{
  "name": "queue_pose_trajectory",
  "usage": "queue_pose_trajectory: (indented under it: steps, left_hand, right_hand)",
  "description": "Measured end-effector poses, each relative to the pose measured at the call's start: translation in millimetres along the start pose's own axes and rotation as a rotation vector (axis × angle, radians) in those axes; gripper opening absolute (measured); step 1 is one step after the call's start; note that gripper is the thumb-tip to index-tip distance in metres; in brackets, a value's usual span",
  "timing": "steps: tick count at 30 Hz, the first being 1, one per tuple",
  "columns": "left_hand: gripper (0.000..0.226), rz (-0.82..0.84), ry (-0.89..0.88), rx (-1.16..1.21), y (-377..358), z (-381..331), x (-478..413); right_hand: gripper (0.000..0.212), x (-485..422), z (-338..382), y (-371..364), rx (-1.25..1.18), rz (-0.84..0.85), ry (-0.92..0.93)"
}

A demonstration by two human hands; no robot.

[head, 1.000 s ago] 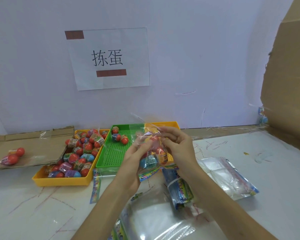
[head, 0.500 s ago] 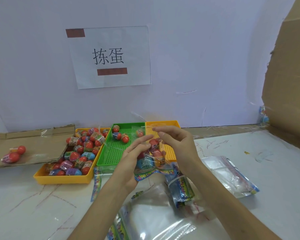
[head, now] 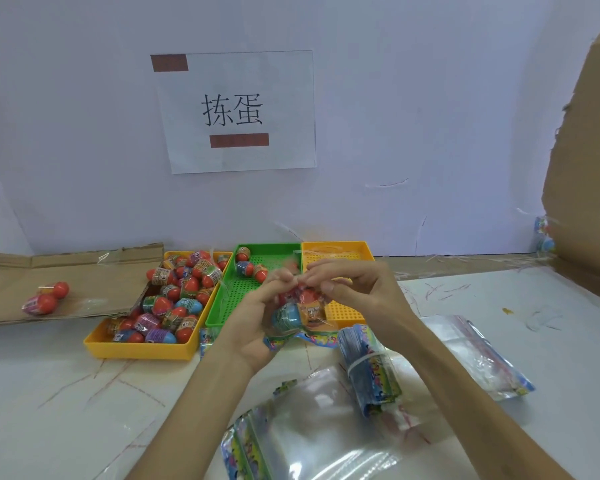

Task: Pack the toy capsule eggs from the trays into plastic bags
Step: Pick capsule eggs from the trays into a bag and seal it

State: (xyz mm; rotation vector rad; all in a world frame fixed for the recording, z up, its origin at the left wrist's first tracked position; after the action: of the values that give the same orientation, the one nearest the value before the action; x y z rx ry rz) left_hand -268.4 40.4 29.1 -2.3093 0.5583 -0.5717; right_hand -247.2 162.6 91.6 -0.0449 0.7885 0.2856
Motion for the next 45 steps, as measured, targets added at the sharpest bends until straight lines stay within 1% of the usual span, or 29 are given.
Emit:
queue_pose_trajectory:
  steps: [2, 3, 5, 7, 10, 11, 12, 13, 15, 17, 19, 21, 23, 24, 27, 28, 29, 30, 31, 32, 33, 35, 36, 38, 40, 41, 43, 45]
  left_hand:
    - [0.010, 0.017, 0.012, 0.020, -1.4, 0.0, 2.3]
    - [0.007, 0.020, 0.018, 0.020, -1.5, 0.5, 3.2]
    - [0.006, 0.022, 0.022, 0.021, -1.5, 0.5, 4.4]
    - [0.006, 0.033, 0.018, 0.041, -1.3, -1.8, 5.9]
    - [0.035, 0.051, -0.003, 0.065, -0.5, -6.6, 7.1]
    - [0.042, 0.060, -0.010, 0.074, -0.8, -7.2, 7.6]
    - [0.045, 0.072, -0.017, 0.080, -2.4, -7.7, 8.8]
    - [0.039, 0.096, -0.031, 0.074, -4.5, -8.3, 9.5]
    - [0.016, 0.133, -0.065, 0.058, -10.8, -9.0, 12.4]
    - [0.015, 0.193, -0.098, 0.030, -15.8, -9.4, 13.9]
    - [0.018, 0.232, -0.122, 0.010, -19.0, -10.0, 17.0]
    - [0.023, 0.272, -0.130, -0.010, -21.3, -10.5, 18.1]
    - [0.015, 0.282, -0.122, -0.106, -26.2, -8.3, 19.7]
    - [0.015, 0.284, -0.115, -0.120, -26.7, -6.8, 18.5]
    - [0.034, 0.230, -0.094, -0.044, -17.2, -6.6, 11.9]
    - [0.037, 0.193, -0.075, -0.036, -13.0, -6.0, 8.8]
    - [0.048, 0.146, -0.060, -0.038, -9.8, -6.2, 6.2]
    - [0.062, 0.088, -0.039, -0.046, -6.7, -5.2, 4.6]
    - [0.070, 0.037, -0.029, -0.046, -3.6, -3.9, 3.1]
    - [0.067, 0.003, -0.039, -0.038, -1.0, -3.3, 1.7]
    - [0.055, -0.017, -0.067, -0.043, 0.0, -3.8, 1.3]
    - [0.019, -0.080, -0.111, -0.108, 2.0, -2.5, 0.8]
    - [0.008, -0.123, -0.130, -0.141, 3.1, -1.4, 0.6]
    - [0.017, -0.200, -0.158, -0.191, 9.2, 1.3, -3.2]
    - [0.019, -0.223, -0.198, -0.231, 7.9, 2.9, -3.9]
    - [0.022, -0.219, -0.217, -0.248, 5.9, 3.5, -3.9]
    - [0.033, -0.221, -0.245, -0.257, 3.8, 3.4, -2.8]
    - [0.039, -0.227, -0.259, -0.270, 5.1, 2.4, -3.4]
  right_hand:
    - [0.018, -0.6, 3.6, -3.4, 0.041, 0.054, 0.032]
    - [0.018, -0.7, 4.5, -4.7, 0.061, 0.077, 0.046]
    - [0.017, -1.0, 5.6, -5.5, 0.075, 0.095, 0.060]
    - [0.017, -1.2, 6.3, -7.8, 0.039, 0.094, 0.055]
    - [0.022, -0.8, 6.1, -11.7, -0.024, 0.083, 0.044]
    - [0.023, -0.6, 5.6, -12.2, -0.027, 0.082, 0.047]
    - [0.025, -0.6, 4.7, -11.9, -0.022, 0.080, 0.047]
    - [0.026, -0.6, 3.3, -10.9, -0.019, 0.077, 0.043]
    - [0.028, -0.6, 1.0, -9.2, -0.041, 0.075, 0.031]
    - [0.033, -1.2, 0.2, -9.4, -0.077, 0.070, 0.025]
    - [0.040, -1.8, -1.3, -10.8, -0.142, 0.054, 0.015]
    - [0.044, -2.5, -2.8, -12.2, -0.203, 0.038, 0.018]
    - [0.042, -1.8, -5.2, -12.6, -0.245, 0.018, 0.011]
    - [0.041, -1.3, -6.9, -12.2, -0.278, 0.001, -0.001]
    - [0.035, 0.9, -11.9, -0.5, -0.429, -0.146, -0.067]
    - [0.031, 1.0, -11.4, 6.6, -0.425, -0.191, -0.070]
    - [0.025, 0.8, -9.3, 14.1, -0.338, -0.214, -0.049]
    - [0.020, 0.1, -4.3, 19.3, -0.174, -0.211, -0.009]
    - [0.015, -0.6, 2.4, 19.9, 0.029, -0.184, 0.044]
    - [0.014, -0.7, 8.8, 15.1, 0.229, -0.139, 0.096]
    - [0.021, -0.4, 12.3, 5.9, 0.393, -0.083, 0.139]
    - [0.035, 1.3, 12.2, -15.2, 0.584, 0.008, 0.214]
    - [0.036, 2.6, 9.9, -23.6, 0.628, 0.027, 0.238]
    - [0.027, 5.5, 5.3, -28.2, 0.640, -0.029, 0.241]
    - [0.017, 8.4, 5.0, -22.1, 0.645, -0.125, 0.246]
    - [0.016, 9.5, 6.4, -19.9, 0.660, -0.156, 0.261]
    - [0.016, 11.4, 8.8, -19.8, 0.687, -0.169, 0.303]
    - [0.014, 12.8, 9.0, -23.5, 0.697, -0.148, 0.334]
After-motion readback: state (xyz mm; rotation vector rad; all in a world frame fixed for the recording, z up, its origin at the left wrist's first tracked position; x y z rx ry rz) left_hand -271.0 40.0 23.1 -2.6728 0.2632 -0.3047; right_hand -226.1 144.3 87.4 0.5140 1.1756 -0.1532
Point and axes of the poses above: each hand's wrist, its own x-axis away from the middle knuckle, its own y-axis out of the back of the hand, z = x × y, the point moved 8 cm from there along -x, towards the middle knuckle, and after that the axes turned 14 degrees about y, right-handed, at the moved point
